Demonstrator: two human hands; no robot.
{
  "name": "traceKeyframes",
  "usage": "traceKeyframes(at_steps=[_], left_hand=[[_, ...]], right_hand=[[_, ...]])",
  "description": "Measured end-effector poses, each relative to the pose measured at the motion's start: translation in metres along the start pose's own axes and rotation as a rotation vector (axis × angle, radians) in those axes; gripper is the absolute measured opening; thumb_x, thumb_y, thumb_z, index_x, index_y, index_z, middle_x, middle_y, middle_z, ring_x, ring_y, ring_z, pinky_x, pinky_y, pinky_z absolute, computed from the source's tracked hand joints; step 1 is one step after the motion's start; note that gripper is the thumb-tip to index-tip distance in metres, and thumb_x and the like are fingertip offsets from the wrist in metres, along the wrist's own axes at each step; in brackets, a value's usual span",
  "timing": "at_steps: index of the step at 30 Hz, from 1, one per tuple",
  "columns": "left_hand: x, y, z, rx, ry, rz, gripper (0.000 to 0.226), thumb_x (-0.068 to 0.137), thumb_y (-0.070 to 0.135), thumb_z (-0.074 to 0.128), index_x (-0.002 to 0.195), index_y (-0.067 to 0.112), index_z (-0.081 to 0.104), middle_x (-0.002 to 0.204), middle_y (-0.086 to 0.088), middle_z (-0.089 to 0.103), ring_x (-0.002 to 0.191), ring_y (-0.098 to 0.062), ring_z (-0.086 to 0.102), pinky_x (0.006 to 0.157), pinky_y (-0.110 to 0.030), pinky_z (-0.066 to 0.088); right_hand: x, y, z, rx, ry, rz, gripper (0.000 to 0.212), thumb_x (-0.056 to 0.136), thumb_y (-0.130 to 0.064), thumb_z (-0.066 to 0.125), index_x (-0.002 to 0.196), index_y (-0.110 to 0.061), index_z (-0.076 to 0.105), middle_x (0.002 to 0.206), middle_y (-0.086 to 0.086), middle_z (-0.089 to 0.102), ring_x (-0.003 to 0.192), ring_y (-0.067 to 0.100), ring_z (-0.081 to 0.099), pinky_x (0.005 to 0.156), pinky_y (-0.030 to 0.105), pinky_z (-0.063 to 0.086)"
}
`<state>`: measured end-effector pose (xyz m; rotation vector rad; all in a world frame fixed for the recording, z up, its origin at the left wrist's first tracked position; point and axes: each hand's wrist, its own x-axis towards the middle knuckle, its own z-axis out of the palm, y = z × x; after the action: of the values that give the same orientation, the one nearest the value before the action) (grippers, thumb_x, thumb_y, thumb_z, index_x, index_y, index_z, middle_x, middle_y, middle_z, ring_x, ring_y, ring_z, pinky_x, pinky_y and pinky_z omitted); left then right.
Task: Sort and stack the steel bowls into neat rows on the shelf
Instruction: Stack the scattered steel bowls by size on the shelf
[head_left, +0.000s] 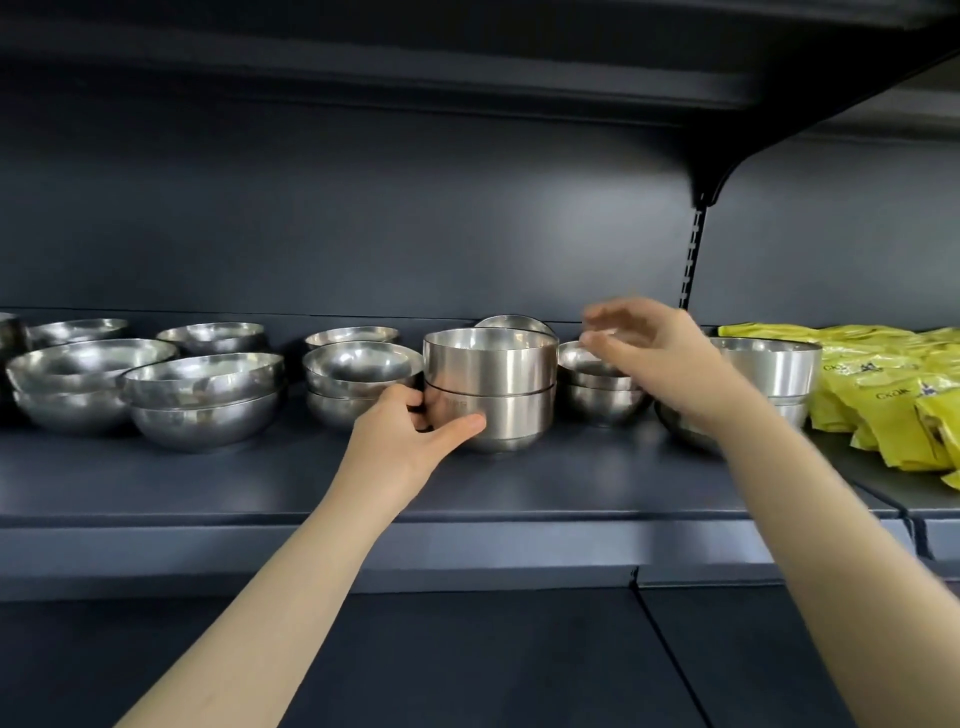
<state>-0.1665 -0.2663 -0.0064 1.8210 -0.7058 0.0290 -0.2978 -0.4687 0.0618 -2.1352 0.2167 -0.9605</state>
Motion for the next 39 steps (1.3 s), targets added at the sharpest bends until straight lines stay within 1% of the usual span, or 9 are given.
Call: traceKeyframes(at_steps=[3,7,12,16,19,24,31,37,39], left_hand=[[0.004,-0.001,-0.001,-0.046,-0.023,-0.023,0.064,0.073,0.043,0.08,0.125,0.015,0.053,0.109,0.008,0.065,0.092,0.004,0.058,0.067,-0.012,0.043],[0.006,0.0,-0.001,-0.103,-0.052,-0.078,0.068,0.07,0.042,0.083,0.125,0.016,0.052,0.113,0.007,0.065,0.096,0.0,0.061,0.072,-0.016,0.046],[0.007,0.001,-0.004,-0.135,-0.063,-0.127,0.059,0.071,0.039,0.082,0.117,0.018,0.052,0.11,0.008,0.062,0.098,-0.004,0.06,0.074,-0.018,0.045],[0.003,0.006,-0.006,-0.133,-0.059,-0.13,0.045,0.074,0.035,0.082,0.105,0.023,0.051,0.098,0.017,0.059,0.092,0.004,0.058,0.068,-0.013,0.043],[0.002,0.007,-0.006,-0.137,-0.045,-0.145,0.048,0.072,0.036,0.083,0.108,0.019,0.057,0.105,0.012,0.065,0.097,-0.002,0.062,0.074,-0.016,0.046],[0.004,0.007,-0.004,-0.142,-0.034,-0.176,0.053,0.069,0.035,0.085,0.113,0.018,0.06,0.112,0.007,0.068,0.1,-0.005,0.065,0.084,-0.022,0.049],[0.0,0.015,-0.001,-0.082,-0.018,-0.196,0.048,0.072,0.037,0.082,0.111,0.023,0.059,0.107,0.014,0.068,0.095,0.004,0.063,0.08,-0.017,0.048],[-0.002,0.018,0.001,-0.106,0.002,-0.228,0.043,0.072,0.033,0.082,0.109,0.024,0.061,0.103,0.016,0.07,0.089,0.01,0.064,0.072,-0.011,0.043],[-0.002,0.018,0.0,-0.115,0.005,-0.243,0.042,0.072,0.031,0.083,0.107,0.025,0.061,0.102,0.016,0.071,0.085,0.013,0.064,0.071,-0.011,0.044]], right_hand=[[0.029,-0.014,-0.014,-0.396,-0.133,0.039,0.037,0.081,-0.028,0.075,0.115,-0.019,0.064,0.113,-0.003,0.066,0.106,0.013,0.063,0.098,0.028,0.047],[0.052,-0.021,-0.016,-0.721,-0.384,0.188,0.064,0.08,-0.047,0.072,0.136,-0.024,0.051,0.136,-0.005,0.054,0.124,0.015,0.05,0.096,0.023,0.036],[0.08,-0.016,-0.023,-0.893,-0.631,0.404,0.097,0.071,-0.063,0.071,0.15,-0.032,0.024,0.155,-0.003,0.032,0.141,0.022,0.033,0.115,0.038,0.028],[0.097,-0.007,-0.027,-0.996,-0.719,0.409,0.111,0.06,-0.077,0.067,0.151,-0.035,0.019,0.158,-0.004,0.028,0.142,0.024,0.031,0.115,0.044,0.029],[0.106,0.0,-0.03,-0.996,-0.748,0.417,0.125,0.046,-0.084,0.066,0.151,-0.039,0.016,0.158,-0.004,0.027,0.143,0.024,0.03,0.115,0.045,0.028],[0.113,0.015,-0.029,-0.926,-0.834,0.441,0.12,0.055,-0.072,0.072,0.153,-0.036,0.012,0.16,0.0,0.021,0.145,0.025,0.024,0.116,0.044,0.026],[0.121,0.026,-0.035,-0.917,-0.895,0.398,0.092,0.075,-0.054,0.073,0.15,-0.034,0.022,0.154,0.0,0.03,0.139,0.025,0.034,0.104,0.034,0.034],[0.148,0.02,-0.036,-0.802,-0.933,0.384,0.125,0.047,-0.083,0.07,0.151,-0.042,0.014,0.161,-0.008,0.016,0.141,0.028,0.034,0.115,0.043,0.03],[0.16,0.018,-0.03,-0.761,-0.878,0.317,0.108,0.066,-0.079,0.061,0.153,-0.034,0.016,0.162,-0.007,0.015,0.143,0.026,0.031,0.115,0.04,0.029]])
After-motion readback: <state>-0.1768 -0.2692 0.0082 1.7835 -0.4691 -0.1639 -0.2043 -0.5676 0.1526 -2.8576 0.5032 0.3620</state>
